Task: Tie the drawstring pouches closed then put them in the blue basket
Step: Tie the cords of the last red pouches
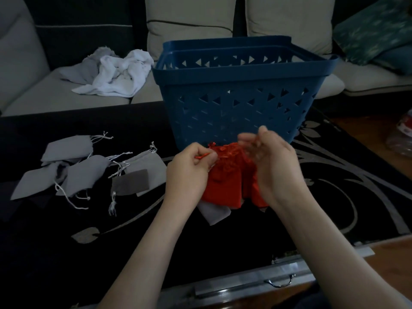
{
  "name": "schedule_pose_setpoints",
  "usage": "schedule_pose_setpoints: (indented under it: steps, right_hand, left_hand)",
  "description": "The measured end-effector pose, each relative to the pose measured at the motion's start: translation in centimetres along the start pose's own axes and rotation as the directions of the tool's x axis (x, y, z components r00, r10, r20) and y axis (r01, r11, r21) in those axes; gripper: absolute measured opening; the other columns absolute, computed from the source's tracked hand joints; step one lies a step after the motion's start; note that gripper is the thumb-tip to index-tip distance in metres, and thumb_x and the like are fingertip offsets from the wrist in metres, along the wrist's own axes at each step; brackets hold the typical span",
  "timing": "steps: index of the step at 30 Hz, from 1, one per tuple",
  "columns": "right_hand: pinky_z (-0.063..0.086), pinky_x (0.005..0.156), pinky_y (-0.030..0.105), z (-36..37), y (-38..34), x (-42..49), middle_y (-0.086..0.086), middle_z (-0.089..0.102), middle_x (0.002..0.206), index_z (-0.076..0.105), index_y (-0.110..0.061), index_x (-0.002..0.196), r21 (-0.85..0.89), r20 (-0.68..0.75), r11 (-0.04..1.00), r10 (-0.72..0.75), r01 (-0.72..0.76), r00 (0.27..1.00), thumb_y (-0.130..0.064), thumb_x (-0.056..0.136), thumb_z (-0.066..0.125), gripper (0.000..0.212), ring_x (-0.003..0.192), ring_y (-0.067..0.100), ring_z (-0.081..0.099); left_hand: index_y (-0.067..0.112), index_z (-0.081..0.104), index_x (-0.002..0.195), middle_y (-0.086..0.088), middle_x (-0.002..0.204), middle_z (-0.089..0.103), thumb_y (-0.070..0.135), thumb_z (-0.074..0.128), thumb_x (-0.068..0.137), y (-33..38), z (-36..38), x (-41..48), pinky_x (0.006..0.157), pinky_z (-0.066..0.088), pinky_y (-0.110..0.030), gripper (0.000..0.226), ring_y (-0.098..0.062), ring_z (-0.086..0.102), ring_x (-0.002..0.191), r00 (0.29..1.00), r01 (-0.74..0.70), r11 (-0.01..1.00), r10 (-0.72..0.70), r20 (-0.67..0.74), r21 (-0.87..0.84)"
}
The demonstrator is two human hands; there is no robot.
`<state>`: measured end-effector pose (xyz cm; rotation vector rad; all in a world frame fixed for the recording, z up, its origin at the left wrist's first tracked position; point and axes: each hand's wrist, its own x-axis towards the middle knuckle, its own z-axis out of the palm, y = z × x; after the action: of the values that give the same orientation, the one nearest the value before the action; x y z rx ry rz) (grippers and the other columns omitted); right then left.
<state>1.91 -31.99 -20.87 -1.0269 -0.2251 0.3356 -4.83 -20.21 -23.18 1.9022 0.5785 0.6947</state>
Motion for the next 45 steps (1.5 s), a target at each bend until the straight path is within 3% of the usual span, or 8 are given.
schedule_pose_setpoints:
  steps: [3, 5, 12, 16, 22, 31, 36, 45]
  right_hand:
    - [0.051, 0.079, 0.029, -0.3, -0.6, -0.1, 0.011, 0.069, 0.081, 0.047, -0.011, 0.07, 0.157, 0.089, 0.978, -0.15, 0.135, 0.985, -0.02, 0.1, 0.042, 0.032, 0.079, 0.021, 0.065]
    - [0.052, 0.079, 0.031, -0.5, -0.7, -0.1, 0.011, 0.069, 0.079, 0.049, -0.01, 0.071, 0.113, 0.127, 0.983, -0.16, 0.146, 0.979, -0.021, 0.1, 0.042, 0.032, 0.077, 0.021, 0.064]
    - [0.051, 0.071, 0.023, -0.7, -0.4, 0.0, 0.008, 0.069, 0.084, 0.057, -0.011, 0.089, -0.115, 0.132, 0.993, 0.053, -0.038, 0.99, -0.022, 0.097, 0.047, 0.017, 0.076, 0.016, 0.064]
    - [0.048, 0.077, 0.028, -0.9, -0.6, -0.1, 0.005, 0.069, 0.094, 0.062, -0.011, 0.104, -0.281, 0.146, 0.958, 0.104, -0.06, 0.984, -0.018, 0.095, 0.05, 0.016, 0.087, 0.015, 0.063]
    - [0.045, 0.065, 0.025, -0.7, -0.6, -0.1, -0.001, 0.068, 0.08, 0.07, -0.011, 0.097, -0.355, 0.196, 0.928, 0.191, -0.112, 0.962, -0.032, 0.101, 0.034, 0.042, 0.074, 0.013, 0.058]
    - [0.046, 0.054, 0.014, -0.5, -0.2, -0.5, 0.001, 0.065, 0.067, 0.066, -0.005, 0.086, -0.437, 0.283, 0.899, 0.152, -0.014, 0.947, -0.005, 0.093, 0.053, 0.015, 0.058, 0.004, 0.06]
    - [0.045, 0.053, 0.015, -0.5, 0.0, -0.4, -0.001, 0.061, 0.063, 0.061, -0.01, 0.075, -0.432, 0.215, 0.902, 0.098, 0.004, 0.972, -0.002, 0.092, 0.053, 0.02, 0.056, 0.006, 0.056]
    - [0.041, 0.054, 0.021, -1.7, -0.2, 1.0, 0.005, 0.056, 0.063, 0.055, -0.01, 0.07, -0.411, -0.138, 0.901, 0.09, -0.14, 0.986, 0.0, 0.089, 0.045, 0.023, 0.056, 0.013, 0.05]
  left_hand:
    - [0.028, 0.065, 0.064, 0.003, 0.067, 0.069, 0.016, 0.066, 0.088, -0.5, -0.2, 0.5, 0.072, 0.053, -0.039, 0.027, -0.015, 0.064, 0.066, 0.993, 0.099, 0.984, -0.09, 0.071, -0.149]
    - [0.027, 0.065, 0.065, -0.001, 0.067, 0.069, 0.014, 0.064, 0.089, -0.4, -0.2, 0.5, 0.069, 0.052, -0.039, 0.027, -0.018, 0.065, 0.066, 0.992, 0.095, 0.98, -0.077, 0.101, -0.178]
    - [0.024, 0.062, 0.076, 0.011, 0.058, 0.063, 0.018, 0.062, 0.091, -0.1, 0.0, 0.4, 0.053, 0.04, -0.015, 0.016, 0.002, 0.056, 0.053, 0.998, 0.062, 0.973, -0.06, 0.017, -0.222]
    - [0.027, 0.058, 0.076, 0.009, 0.07, 0.063, 0.019, 0.059, 0.093, -0.1, 0.0, 0.3, 0.059, 0.042, -0.015, 0.018, -0.002, 0.058, 0.064, 0.999, -0.019, 0.99, 0.014, -0.04, -0.14]
    - [0.029, 0.051, 0.08, 0.012, 0.075, 0.06, 0.019, 0.052, 0.096, 0.3, -0.1, -0.1, 0.062, 0.039, -0.011, 0.019, 0.005, 0.054, 0.07, 0.986, -0.143, 0.99, 0.143, -0.083, 0.006]
    - [0.018, 0.053, 0.089, 0.016, 0.073, 0.056, 0.015, 0.051, 0.097, 0.1, -0.5, -0.3, 0.062, 0.037, -0.005, 0.008, 0.016, 0.051, 0.071, 0.965, -0.234, 0.965, 0.245, -0.089, 0.121]
    - [0.016, 0.052, 0.088, 0.017, 0.073, 0.055, 0.015, 0.05, 0.097, 0.4, -0.4, -0.5, 0.061, 0.035, -0.002, 0.009, 0.019, 0.052, 0.071, 0.963, -0.245, 0.963, 0.255, -0.087, 0.11]
    - [0.013, 0.045, 0.087, 0.018, 0.068, 0.047, 0.016, 0.043, 0.1, 0.5, -0.6, -0.5, 0.059, 0.033, 0.0, 0.013, 0.025, 0.047, 0.066, 0.955, -0.185, 0.971, 0.214, -0.204, 0.152]
